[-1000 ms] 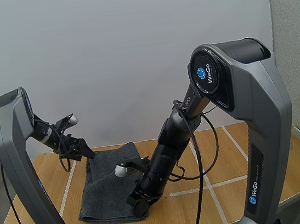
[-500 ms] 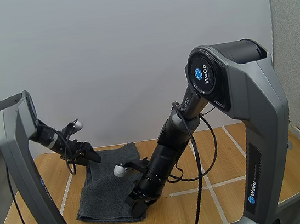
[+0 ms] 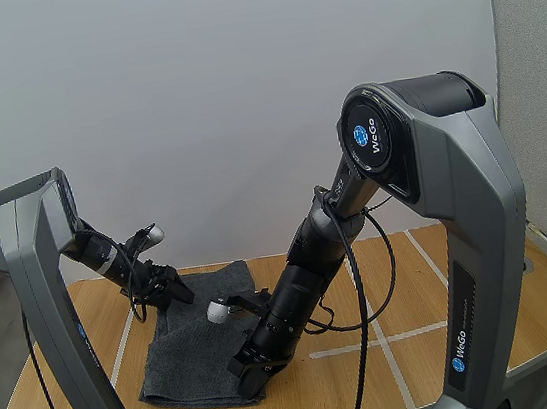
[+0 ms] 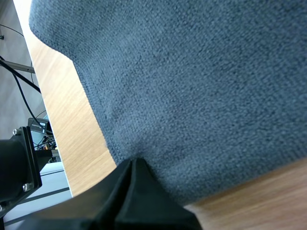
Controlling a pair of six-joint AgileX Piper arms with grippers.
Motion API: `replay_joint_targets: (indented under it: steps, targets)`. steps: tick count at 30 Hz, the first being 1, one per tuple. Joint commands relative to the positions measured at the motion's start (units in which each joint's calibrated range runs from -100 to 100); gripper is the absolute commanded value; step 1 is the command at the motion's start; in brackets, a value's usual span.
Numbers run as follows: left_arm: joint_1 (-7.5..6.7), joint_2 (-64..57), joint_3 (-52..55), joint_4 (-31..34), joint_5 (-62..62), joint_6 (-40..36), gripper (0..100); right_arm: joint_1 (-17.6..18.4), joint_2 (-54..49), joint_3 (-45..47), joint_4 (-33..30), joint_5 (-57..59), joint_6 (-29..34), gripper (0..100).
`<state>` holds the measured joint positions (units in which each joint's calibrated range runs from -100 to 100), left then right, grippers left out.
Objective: Fold the towel
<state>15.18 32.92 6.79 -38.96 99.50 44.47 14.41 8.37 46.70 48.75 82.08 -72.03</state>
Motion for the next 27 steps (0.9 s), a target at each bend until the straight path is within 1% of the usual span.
replay_joint_targets:
  steps: [1, 11, 15, 16, 18, 19, 20, 23, 25, 27]
  targets:
    - [-0.28, 0.1, -1.4, 1.0, 0.5, -1.3, 100, 0.1, 0.7, 0.4, -1.8, -1.2, -1.0, 0]
    - [-0.28, 0.1, -2.3, 2.0, 0.5, -2.3, 100, 0.1, 0.7, 0.4, -1.8, -1.2, -1.0, 0]
    - [-0.34, 0.1, -2.3, -0.2, 0.5, -1.5, 100, 0.1, 0.7, 0.4, -1.8, -1.2, -1.0, 0]
    - [-0.34, 0.1, -2.3, -0.4, 0.5, -1.4, 98, 0.1, 0.7, 0.4, -1.8, -1.2, -1.0, 0]
    - [-0.34, 0.1, -2.3, -0.6, 0.5, -1.3, 87, 0.1, 0.7, 0.4, -1.8, -1.2, -1.0, 0]
    - [-0.34, 0.1, -2.3, -0.6, 0.5, -1.3, 76, 0.1, 0.7, 0.4, -1.8, -1.2, -1.0, 0]
    - [-0.34, 0.1, -2.3, -0.6, 0.5, -1.3, 64, 0.1, 0.7, 0.4, -1.8, -1.2, -1.0, 0]
    - [-0.34, 0.1, -2.3, -0.6, 0.5, -1.3, 21, 0.1, 0.7, 0.4, -1.8, -1.0, -1.0, 0]
    - [-0.34, 0.1, -2.3, -0.4, 0.5, -1.3, 0, 0.1, 0.7, 0.4, -1.8, -1.0, -1.0, 0]
    - [-0.34, 0.1, -2.3, 0.0, 0.5, -1.3, 0, 0.1, 0.7, 0.4, -2.0, -1.0, -1.0, 0]
